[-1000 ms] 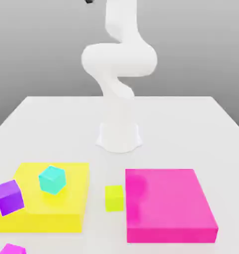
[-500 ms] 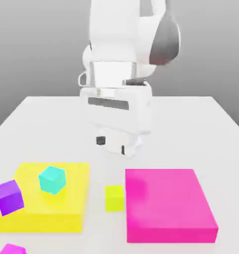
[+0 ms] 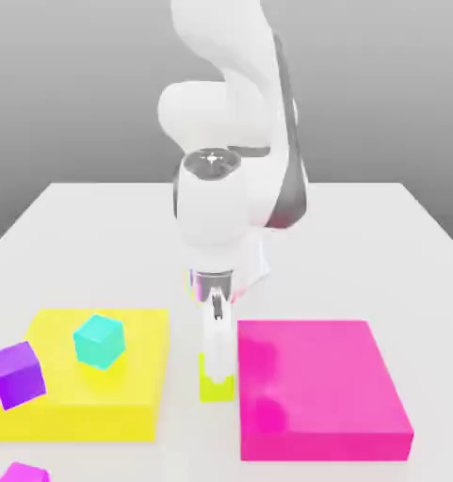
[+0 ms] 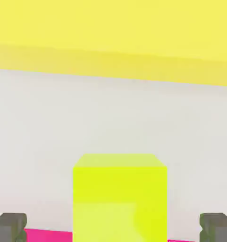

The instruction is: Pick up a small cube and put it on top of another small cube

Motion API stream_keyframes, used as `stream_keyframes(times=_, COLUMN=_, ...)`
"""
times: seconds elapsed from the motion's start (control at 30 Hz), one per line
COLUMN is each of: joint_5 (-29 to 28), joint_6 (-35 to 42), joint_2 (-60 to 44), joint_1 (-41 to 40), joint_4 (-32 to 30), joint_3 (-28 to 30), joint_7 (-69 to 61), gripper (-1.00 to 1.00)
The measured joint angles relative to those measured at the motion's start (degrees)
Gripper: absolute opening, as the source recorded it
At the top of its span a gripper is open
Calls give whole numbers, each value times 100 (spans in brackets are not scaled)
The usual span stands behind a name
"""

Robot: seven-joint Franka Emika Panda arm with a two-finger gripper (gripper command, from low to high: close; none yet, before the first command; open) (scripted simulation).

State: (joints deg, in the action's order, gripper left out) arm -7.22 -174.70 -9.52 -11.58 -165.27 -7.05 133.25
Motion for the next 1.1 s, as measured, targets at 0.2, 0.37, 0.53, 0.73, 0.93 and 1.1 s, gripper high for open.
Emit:
stream_keyframes(times=0.2, joint_5=-120, joint_6=-340, joint_2=-395, joint_1=442, joint_4=71, joint_3=465, joint_7=103, gripper=-100)
stream_keyframes(times=0.37, joint_5=39, joint_6=-133, joint_2=-140, joint_1=257, joint_4=22, joint_3=242, joint_7=-23, gripper=-100)
stream_keyframes(times=0.53, joint_5=767, joint_6=685, joint_2=867, joint_1=138, joint_4=-162, joint_3=-75, joint_7=-543, gripper=-100)
stream_keyframes(times=0.73, joint_5=834, joint_6=1594, joint_2=1569, joint_1=-102, joint_4=48, joint_3=294, joint_7=-1692, gripper=-100)
stream_keyframes(times=0.93, joint_5=660, joint_6=2471, joint_2=2083, joint_1=-399, joint_4=406, joint_3=863, joint_7=-3050, gripper=-100)
stream_keyframes(times=1.1, joint_5=462, joint_6=3203, joint_2=2519, joint_1=-666, joint_4=708, joint_3=1319, joint_7=-4146, gripper=-100)
